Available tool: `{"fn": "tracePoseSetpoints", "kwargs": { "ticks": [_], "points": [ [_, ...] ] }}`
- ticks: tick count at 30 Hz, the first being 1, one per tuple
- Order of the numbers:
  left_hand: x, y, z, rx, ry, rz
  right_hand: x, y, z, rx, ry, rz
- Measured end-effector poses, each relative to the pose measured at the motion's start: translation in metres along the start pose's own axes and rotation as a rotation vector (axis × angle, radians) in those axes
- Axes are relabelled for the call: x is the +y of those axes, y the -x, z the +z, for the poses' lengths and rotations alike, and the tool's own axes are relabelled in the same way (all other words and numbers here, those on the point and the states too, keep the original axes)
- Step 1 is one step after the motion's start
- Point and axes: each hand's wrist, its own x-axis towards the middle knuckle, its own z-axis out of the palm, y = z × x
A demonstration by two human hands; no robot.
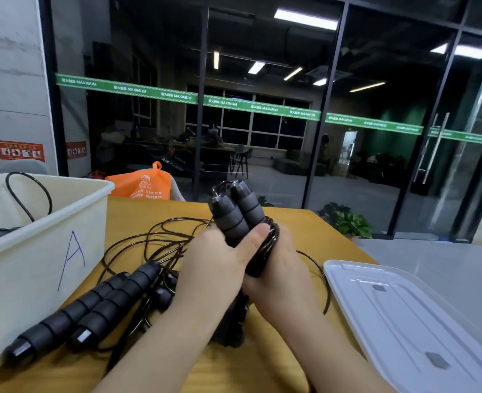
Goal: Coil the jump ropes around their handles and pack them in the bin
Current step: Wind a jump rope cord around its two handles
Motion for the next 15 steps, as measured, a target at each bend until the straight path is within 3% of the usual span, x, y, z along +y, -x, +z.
{"fn": "tracePoseSetpoints", "kwargs": {
  "ticks": [4, 7, 10, 15],
  "points": [
    [-0.003, -0.008, -0.011, -0.205, -0.267, 0.208, 0.008, 0.000, -0.019, -0.118, -0.138, 0.120],
    [-0.020, -0.015, -0.018, -0.176, -0.317, 0.373, 0.009, -0.005, -0.023, -0.310, -0.366, 0.190],
    [-0.036, -0.020, -0.016, -0.069, -0.073, 0.528, 0.007, -0.003, -0.018, -0.464, -0.596, 0.243],
    [-0.029, -0.016, -0.005, 0.083, 0.185, 0.482, 0.008, -0.003, -0.014, -0.566, -0.869, 0.250]
  ]
}}
